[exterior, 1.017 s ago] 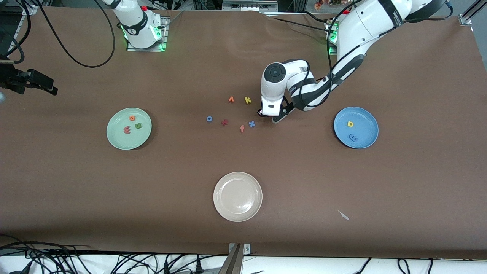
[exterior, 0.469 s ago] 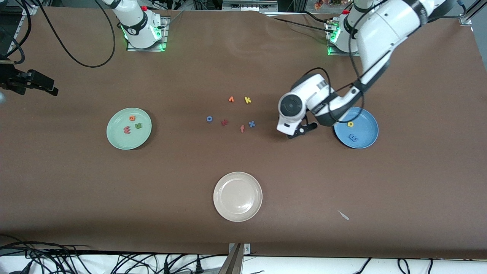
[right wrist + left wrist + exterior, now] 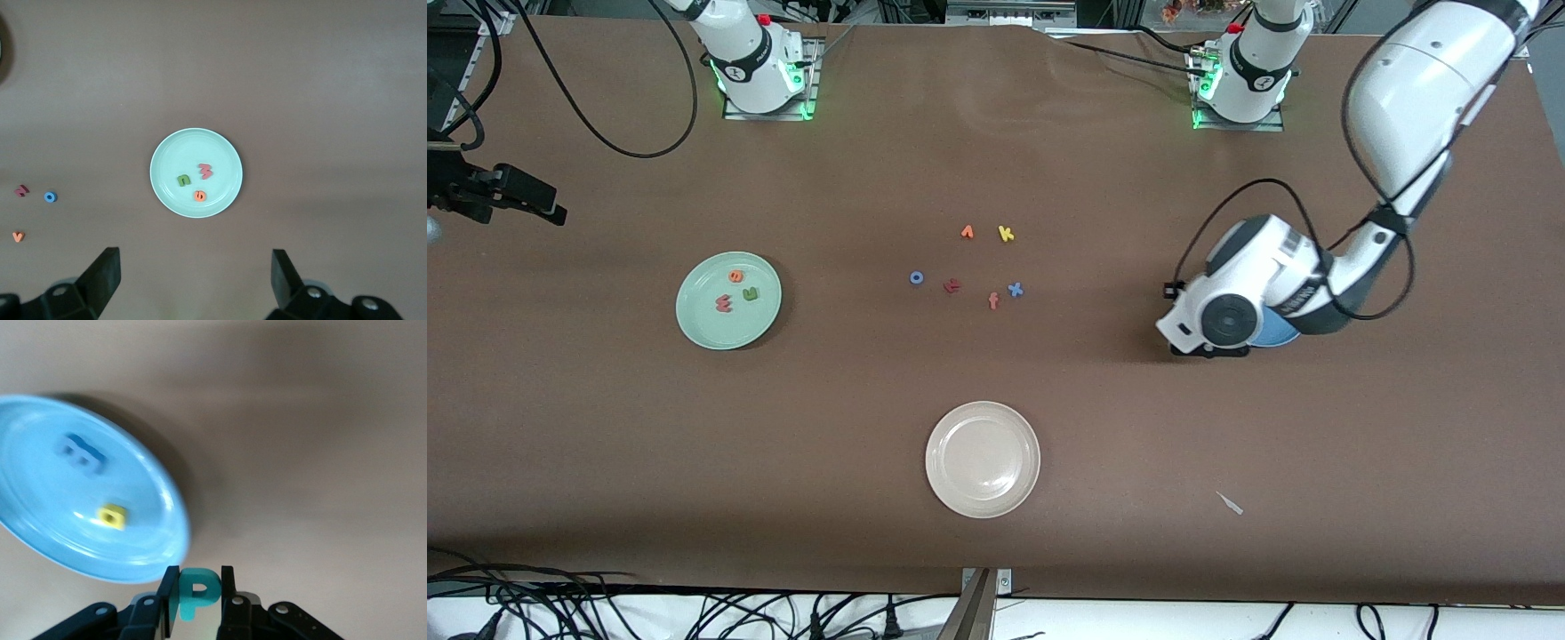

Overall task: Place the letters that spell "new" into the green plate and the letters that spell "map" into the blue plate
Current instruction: 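Carry the teal P onto the blue plate and open the left gripper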

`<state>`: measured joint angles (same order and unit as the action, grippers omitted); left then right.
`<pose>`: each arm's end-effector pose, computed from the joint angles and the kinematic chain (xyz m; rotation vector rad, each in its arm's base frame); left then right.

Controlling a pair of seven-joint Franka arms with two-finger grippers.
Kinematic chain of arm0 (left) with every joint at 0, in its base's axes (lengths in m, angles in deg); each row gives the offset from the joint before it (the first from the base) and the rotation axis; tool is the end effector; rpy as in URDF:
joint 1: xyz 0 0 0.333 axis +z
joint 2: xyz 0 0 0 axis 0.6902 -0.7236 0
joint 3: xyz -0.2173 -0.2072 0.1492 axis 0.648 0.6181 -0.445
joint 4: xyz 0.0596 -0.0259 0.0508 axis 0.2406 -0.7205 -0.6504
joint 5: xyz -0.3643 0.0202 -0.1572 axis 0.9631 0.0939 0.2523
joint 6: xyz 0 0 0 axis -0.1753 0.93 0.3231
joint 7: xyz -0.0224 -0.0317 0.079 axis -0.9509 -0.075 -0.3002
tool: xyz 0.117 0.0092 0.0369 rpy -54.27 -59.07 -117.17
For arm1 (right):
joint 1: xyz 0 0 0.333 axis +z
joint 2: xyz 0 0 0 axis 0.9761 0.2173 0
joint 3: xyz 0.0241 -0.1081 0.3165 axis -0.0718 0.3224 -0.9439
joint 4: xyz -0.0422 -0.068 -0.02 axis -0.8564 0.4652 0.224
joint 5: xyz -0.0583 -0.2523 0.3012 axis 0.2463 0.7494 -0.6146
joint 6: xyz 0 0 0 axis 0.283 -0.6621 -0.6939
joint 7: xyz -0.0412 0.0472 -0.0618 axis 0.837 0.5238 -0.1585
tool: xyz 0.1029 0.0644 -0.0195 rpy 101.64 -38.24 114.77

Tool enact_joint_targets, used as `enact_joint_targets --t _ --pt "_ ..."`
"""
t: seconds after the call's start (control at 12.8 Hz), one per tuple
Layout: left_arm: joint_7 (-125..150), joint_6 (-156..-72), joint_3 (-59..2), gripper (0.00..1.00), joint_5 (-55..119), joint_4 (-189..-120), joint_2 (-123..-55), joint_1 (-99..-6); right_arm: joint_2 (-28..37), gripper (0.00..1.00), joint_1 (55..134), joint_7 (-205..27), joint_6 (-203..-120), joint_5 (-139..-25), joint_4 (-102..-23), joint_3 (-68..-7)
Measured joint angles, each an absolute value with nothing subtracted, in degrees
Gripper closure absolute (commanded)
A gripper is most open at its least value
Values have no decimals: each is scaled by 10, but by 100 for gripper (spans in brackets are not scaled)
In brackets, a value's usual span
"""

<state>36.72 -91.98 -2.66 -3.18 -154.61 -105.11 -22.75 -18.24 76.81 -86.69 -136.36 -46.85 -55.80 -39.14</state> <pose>0.5778 -0.1562 0.2189 -2.8540 0.0858 0.7853 0.5618 -0.0373 0.5994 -3.1081 0.0473 0.0747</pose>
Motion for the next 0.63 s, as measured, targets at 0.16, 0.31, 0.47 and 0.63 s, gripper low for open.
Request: enact_joint_targets --t 0.16,0.31,0.47,0.63 --pt "253 -910 -49 79 -33 -1546 -1051 -198 -182 0 768 -867 -1364 -468 -558 -391" --pt "167 -905 -74 54 -33 -1546 -1052 -190 -182 0 768 -867 -1364 -468 -558 -391" --pt "137 -903 -78 0 -34 -1547 -1053 -190 -182 0 768 -867 -1364 -468 -558 -391" --pt "114 -901 -78 0 -36 -1547 -1053 -192 -182 0 768 -867 -1364 -467 -558 -391"
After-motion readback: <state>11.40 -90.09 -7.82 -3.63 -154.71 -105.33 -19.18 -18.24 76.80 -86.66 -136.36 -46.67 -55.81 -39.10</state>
